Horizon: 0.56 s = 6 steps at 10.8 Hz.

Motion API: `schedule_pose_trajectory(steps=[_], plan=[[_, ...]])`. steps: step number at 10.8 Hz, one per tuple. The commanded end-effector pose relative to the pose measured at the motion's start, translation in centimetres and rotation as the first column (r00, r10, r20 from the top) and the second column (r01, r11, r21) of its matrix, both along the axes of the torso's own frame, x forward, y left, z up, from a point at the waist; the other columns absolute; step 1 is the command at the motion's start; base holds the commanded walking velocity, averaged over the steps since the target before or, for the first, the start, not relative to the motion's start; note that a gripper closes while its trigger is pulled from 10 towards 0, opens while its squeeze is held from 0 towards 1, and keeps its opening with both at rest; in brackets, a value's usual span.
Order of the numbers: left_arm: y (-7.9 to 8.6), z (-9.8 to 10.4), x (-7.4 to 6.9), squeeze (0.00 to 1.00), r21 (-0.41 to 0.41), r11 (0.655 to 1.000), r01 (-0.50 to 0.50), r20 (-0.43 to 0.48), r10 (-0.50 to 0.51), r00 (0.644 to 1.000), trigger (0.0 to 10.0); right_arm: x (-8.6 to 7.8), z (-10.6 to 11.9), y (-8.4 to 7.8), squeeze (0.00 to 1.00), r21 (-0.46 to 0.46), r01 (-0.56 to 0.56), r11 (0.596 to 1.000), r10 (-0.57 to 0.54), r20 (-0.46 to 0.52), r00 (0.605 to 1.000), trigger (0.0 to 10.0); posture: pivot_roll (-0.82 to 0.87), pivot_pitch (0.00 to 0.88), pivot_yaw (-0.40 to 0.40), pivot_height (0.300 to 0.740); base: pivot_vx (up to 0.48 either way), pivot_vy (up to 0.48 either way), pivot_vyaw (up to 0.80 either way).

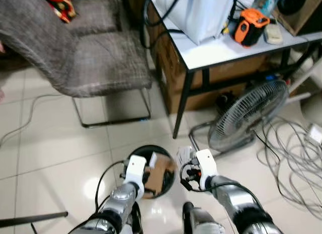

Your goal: Picking trash to rubbish bin

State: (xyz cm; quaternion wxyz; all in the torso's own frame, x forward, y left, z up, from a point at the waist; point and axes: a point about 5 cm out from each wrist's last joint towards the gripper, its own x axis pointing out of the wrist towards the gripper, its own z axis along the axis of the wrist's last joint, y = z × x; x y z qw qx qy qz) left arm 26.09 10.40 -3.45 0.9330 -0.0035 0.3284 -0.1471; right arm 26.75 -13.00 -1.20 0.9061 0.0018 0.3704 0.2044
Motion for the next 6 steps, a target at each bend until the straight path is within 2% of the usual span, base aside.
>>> schedule_pose_trajectory(steps=[1, 3, 6], plan=[[0.1, -0.4, -0.5, 0.0, 0.009, 1.0, -0.019, -0.015, 0.019, 1.0, 10.0, -0.7, -0.3, -0.3, 0.0, 0.005, -0.004, 1.0, 0.004, -0.029, 1.0, 10.0, -0.29, 0.306, 0.017, 0.74, 0.0, 0.0, 0.0], [0.5, 0.5, 0.7, 0.0, 0.033, 0.998, -0.056, 0.03, 0.055, 0.998, 10.0, -2.1, 1.2, -1.7, 0.0, 0.018, 0.016, 1.0, -0.016, -0.017, 1.0, 10.0, -0.31, 0.311, 0.018, 0.74, 0.0, 0.0, 0.0], [2.1, 1.3, 1.9, 0.0, 0.08, 0.988, -0.13, 0.078, 0.123, 0.989, 10.0, -3.1, 1.9, -2.2, 0.0, 0.003, 0.032, 0.999, -0.032, -0.024, 0.999, 10.0, -0.31, 0.311, 0.019, 0.74, 0.0, 0.0, 0.0]])
